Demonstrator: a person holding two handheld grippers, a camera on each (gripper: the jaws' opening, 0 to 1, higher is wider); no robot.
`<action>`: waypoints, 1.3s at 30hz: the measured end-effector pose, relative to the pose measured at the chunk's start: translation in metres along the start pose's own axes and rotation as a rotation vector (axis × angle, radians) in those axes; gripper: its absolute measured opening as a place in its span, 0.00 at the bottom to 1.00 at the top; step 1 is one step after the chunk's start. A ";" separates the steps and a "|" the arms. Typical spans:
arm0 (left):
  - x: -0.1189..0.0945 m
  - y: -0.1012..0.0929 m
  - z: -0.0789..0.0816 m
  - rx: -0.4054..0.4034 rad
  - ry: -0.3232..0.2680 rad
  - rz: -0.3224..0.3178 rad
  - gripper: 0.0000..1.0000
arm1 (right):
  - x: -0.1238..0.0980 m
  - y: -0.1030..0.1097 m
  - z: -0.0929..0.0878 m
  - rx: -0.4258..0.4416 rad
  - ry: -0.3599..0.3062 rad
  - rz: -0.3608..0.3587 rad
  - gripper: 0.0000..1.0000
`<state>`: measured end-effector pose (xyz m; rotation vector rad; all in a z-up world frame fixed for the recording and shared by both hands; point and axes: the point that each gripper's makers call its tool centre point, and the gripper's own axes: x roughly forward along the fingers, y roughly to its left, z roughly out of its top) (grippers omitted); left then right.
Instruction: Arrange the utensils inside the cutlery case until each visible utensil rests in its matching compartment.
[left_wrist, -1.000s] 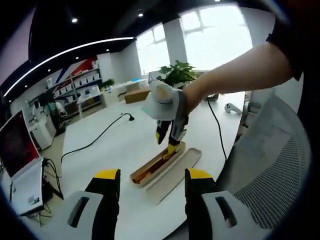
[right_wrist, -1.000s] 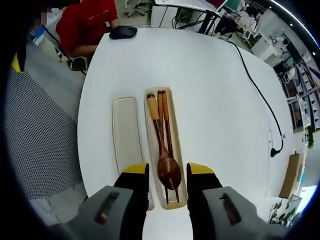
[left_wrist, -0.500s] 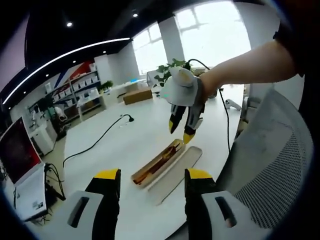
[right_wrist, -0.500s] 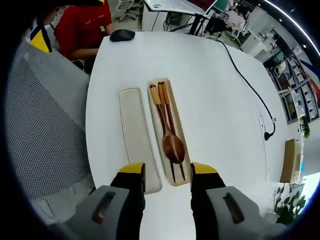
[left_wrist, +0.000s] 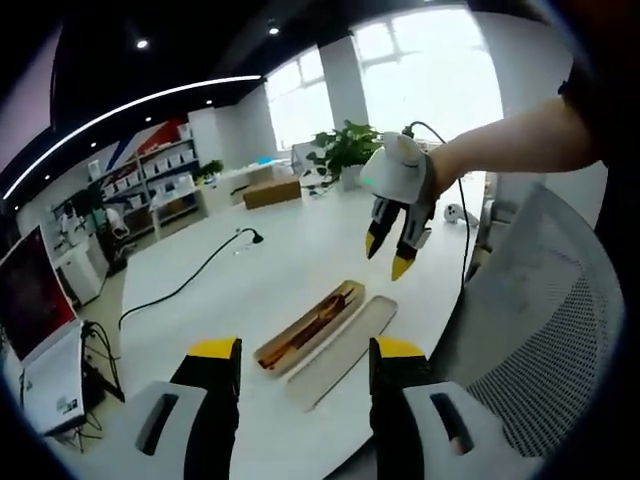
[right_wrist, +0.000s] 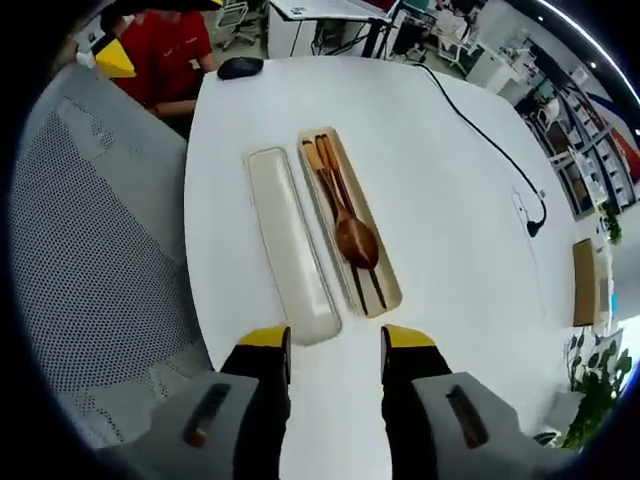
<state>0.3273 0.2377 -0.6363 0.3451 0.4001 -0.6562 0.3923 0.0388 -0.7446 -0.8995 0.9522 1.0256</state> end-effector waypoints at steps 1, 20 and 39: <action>0.000 0.000 0.000 0.001 0.000 -0.003 0.53 | 0.000 0.003 -0.003 0.013 -0.006 0.009 0.30; -0.014 0.020 -0.018 -0.030 0.013 -0.025 0.58 | -0.010 0.031 -0.031 0.217 -0.168 0.069 0.35; 0.040 0.025 -0.072 0.065 0.136 -0.183 0.59 | 0.009 0.017 -0.027 0.121 -0.153 0.099 0.36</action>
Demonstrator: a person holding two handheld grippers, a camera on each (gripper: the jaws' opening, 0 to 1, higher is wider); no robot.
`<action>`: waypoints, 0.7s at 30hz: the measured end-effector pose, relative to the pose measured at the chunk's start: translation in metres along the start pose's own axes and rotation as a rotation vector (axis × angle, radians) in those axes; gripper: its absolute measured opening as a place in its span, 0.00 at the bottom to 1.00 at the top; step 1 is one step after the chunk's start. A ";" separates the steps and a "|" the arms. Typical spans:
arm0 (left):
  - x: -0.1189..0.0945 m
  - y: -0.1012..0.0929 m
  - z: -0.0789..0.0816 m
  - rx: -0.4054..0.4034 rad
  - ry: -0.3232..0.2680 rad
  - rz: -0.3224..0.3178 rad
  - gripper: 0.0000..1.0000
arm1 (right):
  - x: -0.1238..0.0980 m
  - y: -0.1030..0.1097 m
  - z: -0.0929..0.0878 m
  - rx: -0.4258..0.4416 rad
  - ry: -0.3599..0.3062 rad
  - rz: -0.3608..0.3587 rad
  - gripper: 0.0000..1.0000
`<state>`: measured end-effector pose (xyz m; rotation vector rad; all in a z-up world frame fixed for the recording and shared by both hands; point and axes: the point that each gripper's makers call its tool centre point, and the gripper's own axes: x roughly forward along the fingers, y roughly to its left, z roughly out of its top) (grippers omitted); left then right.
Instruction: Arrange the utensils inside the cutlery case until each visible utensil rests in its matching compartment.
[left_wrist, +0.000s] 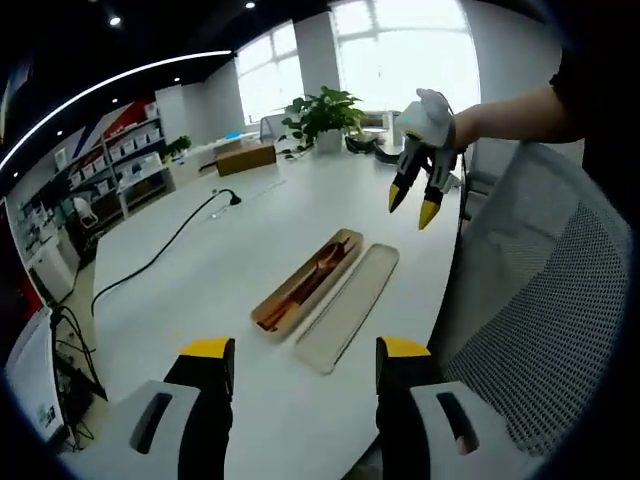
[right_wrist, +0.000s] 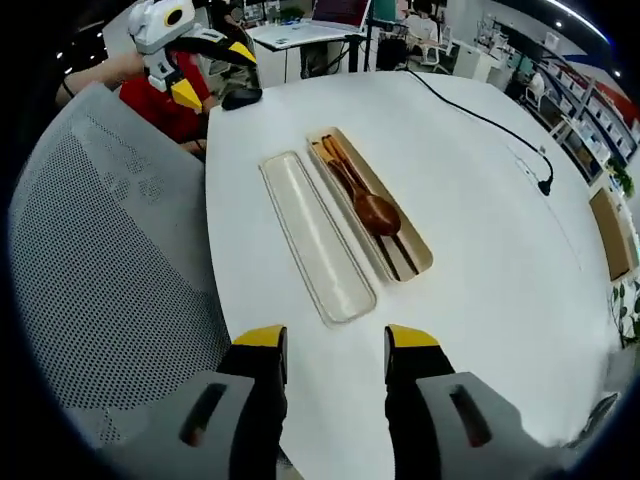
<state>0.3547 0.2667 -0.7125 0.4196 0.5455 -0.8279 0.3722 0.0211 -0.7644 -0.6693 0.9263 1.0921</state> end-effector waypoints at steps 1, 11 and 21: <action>0.004 0.000 -0.002 0.008 0.009 -0.011 0.59 | 0.002 -0.001 0.000 -0.007 0.008 0.003 0.36; 0.051 -0.010 -0.017 0.069 0.108 -0.164 0.56 | 0.027 -0.006 0.001 -0.085 0.046 0.064 0.35; 0.091 -0.019 -0.048 0.160 0.215 -0.267 0.55 | 0.054 -0.001 0.005 -0.186 0.083 0.118 0.37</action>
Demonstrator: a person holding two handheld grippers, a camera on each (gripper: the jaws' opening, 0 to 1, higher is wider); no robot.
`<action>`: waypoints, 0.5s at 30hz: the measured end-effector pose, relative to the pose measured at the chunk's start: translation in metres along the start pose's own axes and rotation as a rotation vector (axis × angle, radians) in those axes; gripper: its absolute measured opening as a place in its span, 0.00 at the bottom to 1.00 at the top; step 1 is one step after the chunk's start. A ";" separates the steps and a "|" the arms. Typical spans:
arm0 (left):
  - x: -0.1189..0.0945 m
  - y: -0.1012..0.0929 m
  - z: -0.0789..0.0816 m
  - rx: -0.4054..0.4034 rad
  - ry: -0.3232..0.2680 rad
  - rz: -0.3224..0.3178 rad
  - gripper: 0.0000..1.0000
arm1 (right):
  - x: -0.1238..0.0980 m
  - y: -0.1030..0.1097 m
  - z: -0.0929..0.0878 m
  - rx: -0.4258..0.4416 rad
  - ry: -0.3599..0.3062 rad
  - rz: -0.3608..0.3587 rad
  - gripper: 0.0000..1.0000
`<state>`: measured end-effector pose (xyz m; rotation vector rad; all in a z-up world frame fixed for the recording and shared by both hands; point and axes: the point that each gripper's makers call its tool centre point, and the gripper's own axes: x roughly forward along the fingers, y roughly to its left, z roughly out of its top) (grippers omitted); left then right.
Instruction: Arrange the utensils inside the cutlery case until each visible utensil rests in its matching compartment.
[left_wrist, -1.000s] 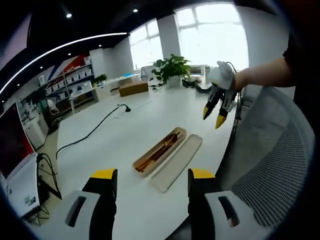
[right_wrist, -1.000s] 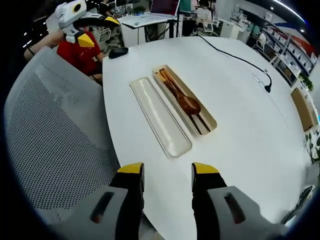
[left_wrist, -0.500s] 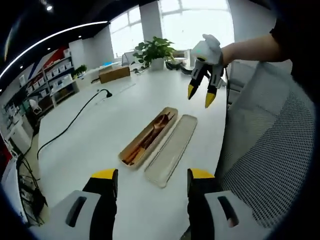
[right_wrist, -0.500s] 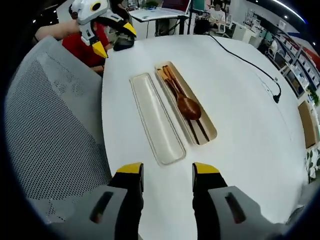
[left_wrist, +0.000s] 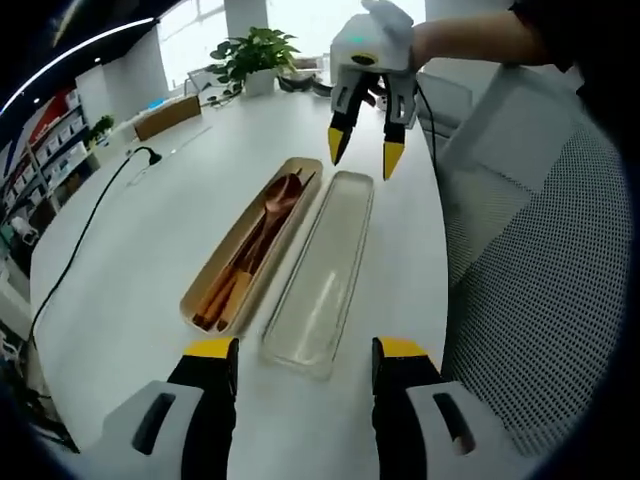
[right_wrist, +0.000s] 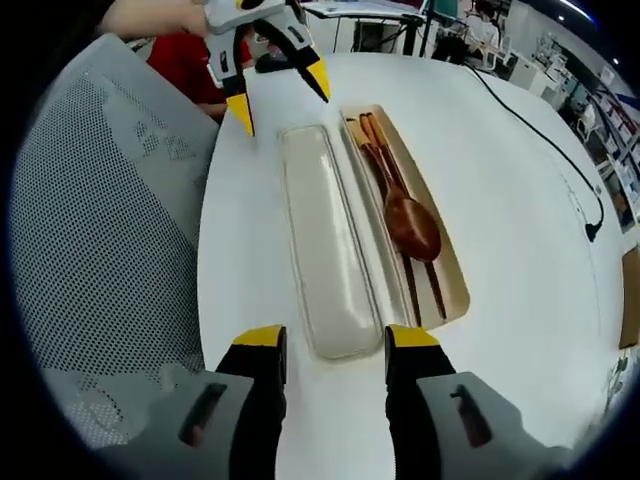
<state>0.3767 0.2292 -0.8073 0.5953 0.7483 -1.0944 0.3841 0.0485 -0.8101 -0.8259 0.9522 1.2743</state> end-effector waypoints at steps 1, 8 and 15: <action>0.001 0.000 0.000 0.000 0.002 -0.004 0.54 | 0.001 0.000 0.000 -0.005 0.001 0.002 0.37; 0.012 -0.001 0.004 0.017 0.019 -0.037 0.52 | 0.010 -0.008 -0.003 -0.025 0.017 0.000 0.35; 0.018 0.002 0.004 0.030 0.032 -0.046 0.52 | 0.019 -0.003 -0.002 -0.036 0.018 0.034 0.40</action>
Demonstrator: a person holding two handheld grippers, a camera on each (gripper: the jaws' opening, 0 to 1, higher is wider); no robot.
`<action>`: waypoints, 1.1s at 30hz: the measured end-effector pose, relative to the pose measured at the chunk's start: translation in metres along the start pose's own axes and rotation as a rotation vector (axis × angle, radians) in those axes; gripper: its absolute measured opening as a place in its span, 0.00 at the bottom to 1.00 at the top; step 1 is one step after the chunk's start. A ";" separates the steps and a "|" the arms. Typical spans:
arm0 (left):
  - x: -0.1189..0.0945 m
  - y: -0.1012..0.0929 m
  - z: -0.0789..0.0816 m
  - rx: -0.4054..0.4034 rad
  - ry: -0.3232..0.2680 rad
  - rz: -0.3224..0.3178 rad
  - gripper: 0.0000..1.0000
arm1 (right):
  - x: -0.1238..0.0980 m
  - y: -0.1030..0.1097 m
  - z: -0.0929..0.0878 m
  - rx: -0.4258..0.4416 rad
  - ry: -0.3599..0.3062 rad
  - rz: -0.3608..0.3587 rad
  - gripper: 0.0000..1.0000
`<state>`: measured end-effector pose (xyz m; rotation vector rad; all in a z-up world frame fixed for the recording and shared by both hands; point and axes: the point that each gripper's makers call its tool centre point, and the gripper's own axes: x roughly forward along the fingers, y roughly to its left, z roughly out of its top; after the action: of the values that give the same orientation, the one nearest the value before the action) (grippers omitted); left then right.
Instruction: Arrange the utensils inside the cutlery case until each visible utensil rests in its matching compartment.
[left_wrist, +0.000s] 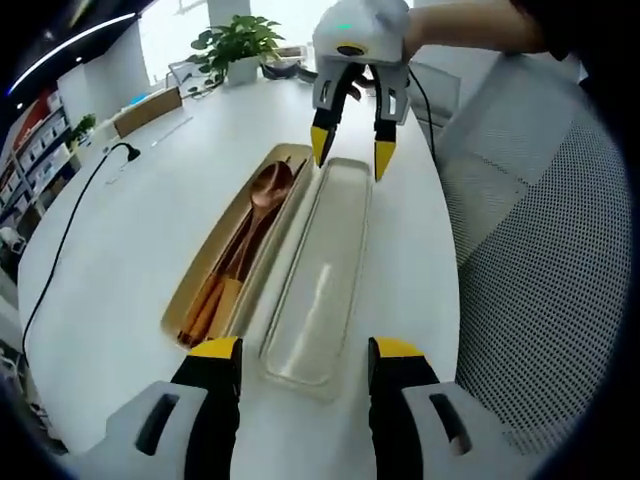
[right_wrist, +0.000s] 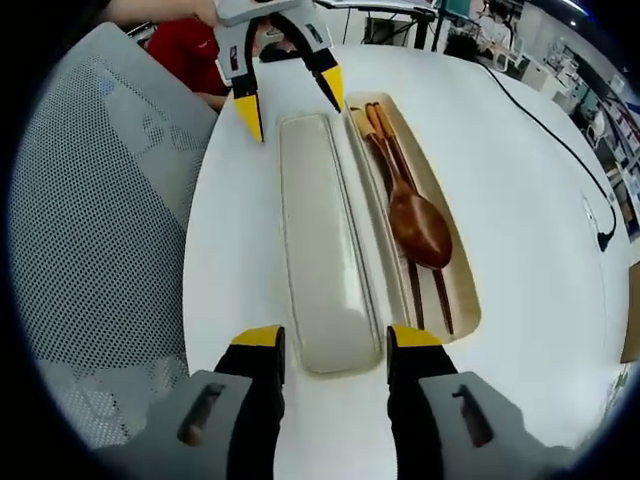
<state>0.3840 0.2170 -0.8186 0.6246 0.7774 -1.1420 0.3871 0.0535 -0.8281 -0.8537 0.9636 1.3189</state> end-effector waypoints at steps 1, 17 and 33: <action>0.001 0.000 -0.001 0.001 0.002 -0.002 0.52 | 0.001 0.000 0.000 -0.009 0.005 0.002 0.40; 0.006 -0.007 -0.003 0.003 0.028 -0.032 0.41 | 0.005 0.003 0.005 -0.077 0.017 -0.007 0.35; 0.007 -0.010 -0.002 0.035 0.044 -0.044 0.40 | 0.007 0.007 0.005 -0.121 0.108 0.011 0.34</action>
<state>0.3756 0.2115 -0.8261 0.6661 0.8138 -1.1876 0.3810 0.0612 -0.8325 -1.0222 0.9808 1.3626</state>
